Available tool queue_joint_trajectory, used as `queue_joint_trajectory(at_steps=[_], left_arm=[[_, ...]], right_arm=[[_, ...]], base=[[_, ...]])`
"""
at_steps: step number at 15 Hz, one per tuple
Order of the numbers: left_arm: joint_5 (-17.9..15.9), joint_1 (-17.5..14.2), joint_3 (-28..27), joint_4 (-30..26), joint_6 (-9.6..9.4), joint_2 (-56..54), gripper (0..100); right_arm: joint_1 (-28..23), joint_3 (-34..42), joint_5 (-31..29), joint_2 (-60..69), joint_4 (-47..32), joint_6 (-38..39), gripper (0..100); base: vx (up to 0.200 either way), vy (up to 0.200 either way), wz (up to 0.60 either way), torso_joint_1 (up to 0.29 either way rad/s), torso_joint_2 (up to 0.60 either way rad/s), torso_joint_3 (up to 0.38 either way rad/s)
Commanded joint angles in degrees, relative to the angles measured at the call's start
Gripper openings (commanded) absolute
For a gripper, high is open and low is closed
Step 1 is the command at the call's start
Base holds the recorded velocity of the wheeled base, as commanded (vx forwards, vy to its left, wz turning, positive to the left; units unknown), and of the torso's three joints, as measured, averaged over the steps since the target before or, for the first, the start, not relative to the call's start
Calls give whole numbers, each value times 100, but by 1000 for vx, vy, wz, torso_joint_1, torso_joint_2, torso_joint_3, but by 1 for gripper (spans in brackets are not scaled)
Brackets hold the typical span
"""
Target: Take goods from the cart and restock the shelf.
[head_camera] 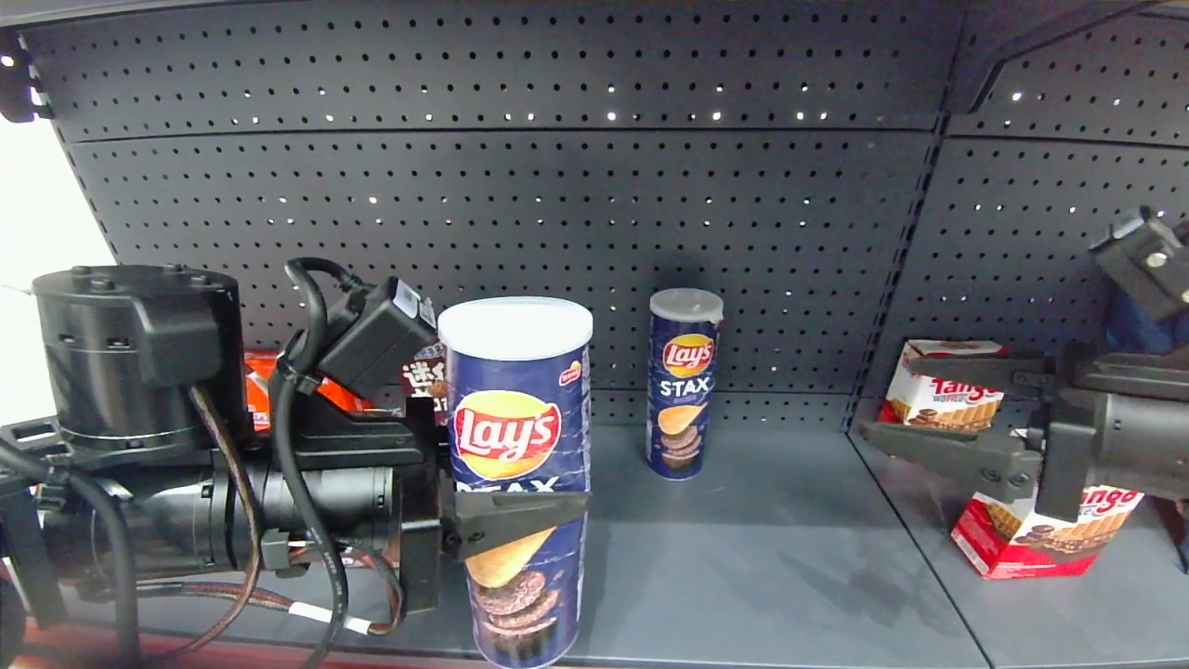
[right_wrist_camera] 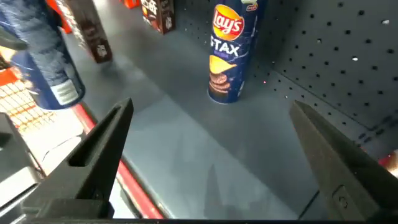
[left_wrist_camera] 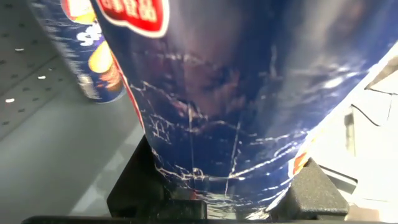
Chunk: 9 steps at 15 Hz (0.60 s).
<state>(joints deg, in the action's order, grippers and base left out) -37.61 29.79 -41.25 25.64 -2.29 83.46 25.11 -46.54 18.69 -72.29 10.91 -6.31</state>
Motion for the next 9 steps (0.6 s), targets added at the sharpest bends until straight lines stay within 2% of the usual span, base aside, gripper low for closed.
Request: queue_joint_trajectory(at_steps=[1,2,3,5,7,9], left_arm=[[-1,-97,3,3,1,-22,0],[-1,-97,3,3,1,-22,0],[-1,-105,-6,12,1,-14,0],[-1,-97,-32,12,1,-5,0],[-10,-97,-41,12,1,-5,0],[-10,-97,-67,-6,1,4,0]], right_arm=[[-6,-399,38,-681,87,-10,100],[2,-426,47,-734,131,-10,100],[-33,-514,355,-1129,640,-1,100],[-112,-558,724,-1560,1177,7,100],[-121,-628,838,-1762,1317,-1,100],[-296,-777,1260,-2087,1634,-19,100]], base=[[0,0,0,0,0,0],[0,0,0,0,0,0],[0,0,0,0,0,0],[0,0,0,0,0,0],[0,0,0,0,0,0],[0,0,0,0,0,0]])
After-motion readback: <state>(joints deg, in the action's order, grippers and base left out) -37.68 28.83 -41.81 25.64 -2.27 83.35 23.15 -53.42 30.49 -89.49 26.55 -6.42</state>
